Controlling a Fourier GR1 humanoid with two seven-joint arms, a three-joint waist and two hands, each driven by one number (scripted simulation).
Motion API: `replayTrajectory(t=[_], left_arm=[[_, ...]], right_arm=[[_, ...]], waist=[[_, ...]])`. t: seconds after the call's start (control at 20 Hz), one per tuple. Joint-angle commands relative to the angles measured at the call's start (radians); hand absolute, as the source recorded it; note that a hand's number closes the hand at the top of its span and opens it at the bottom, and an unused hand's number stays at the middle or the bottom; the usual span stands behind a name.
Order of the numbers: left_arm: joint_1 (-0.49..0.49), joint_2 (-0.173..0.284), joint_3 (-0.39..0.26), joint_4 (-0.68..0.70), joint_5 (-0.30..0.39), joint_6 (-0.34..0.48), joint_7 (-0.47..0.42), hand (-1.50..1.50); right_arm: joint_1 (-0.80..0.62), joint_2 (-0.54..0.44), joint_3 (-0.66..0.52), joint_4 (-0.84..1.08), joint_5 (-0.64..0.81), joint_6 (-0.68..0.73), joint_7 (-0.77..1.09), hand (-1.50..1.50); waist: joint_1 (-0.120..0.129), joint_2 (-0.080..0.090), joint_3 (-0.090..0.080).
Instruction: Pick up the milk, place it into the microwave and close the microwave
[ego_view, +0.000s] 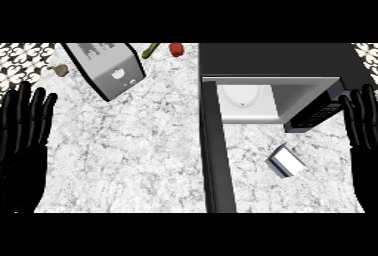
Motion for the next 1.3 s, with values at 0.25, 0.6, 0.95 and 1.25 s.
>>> replayTrajectory(t=[0.25,0.6,0.95,1.25], left_arm=[[0.063,0.016,-0.053,-0.101,-0.012,-0.03,0.094,-1.5],[0.254,-0.021,-0.034,-0.279,0.267,-0.085,0.202,-1.5],[0.56,-0.012,-0.013,-0.396,0.356,-0.233,0.084,-1.5],[0.582,-0.016,0.041,-0.495,0.391,-0.223,0.14,-1.5]], right_arm=[[0.043,-0.208,-0.11,0.031,-0.338,0.387,-0.104,-1.5],[0.127,-0.229,-0.114,0.032,-0.483,0.506,-0.048,-1.5],[0.111,-0.234,-0.201,0.167,-0.409,0.564,-0.119,-1.5],[0.153,-0.197,-0.198,0.163,-0.333,0.55,-0.127,-1.5]], waist=[[-0.003,-0.015,0.005],[0.003,-0.014,0.002],[0.012,-0.014,0.002],[0.01,-0.014,0.002]])
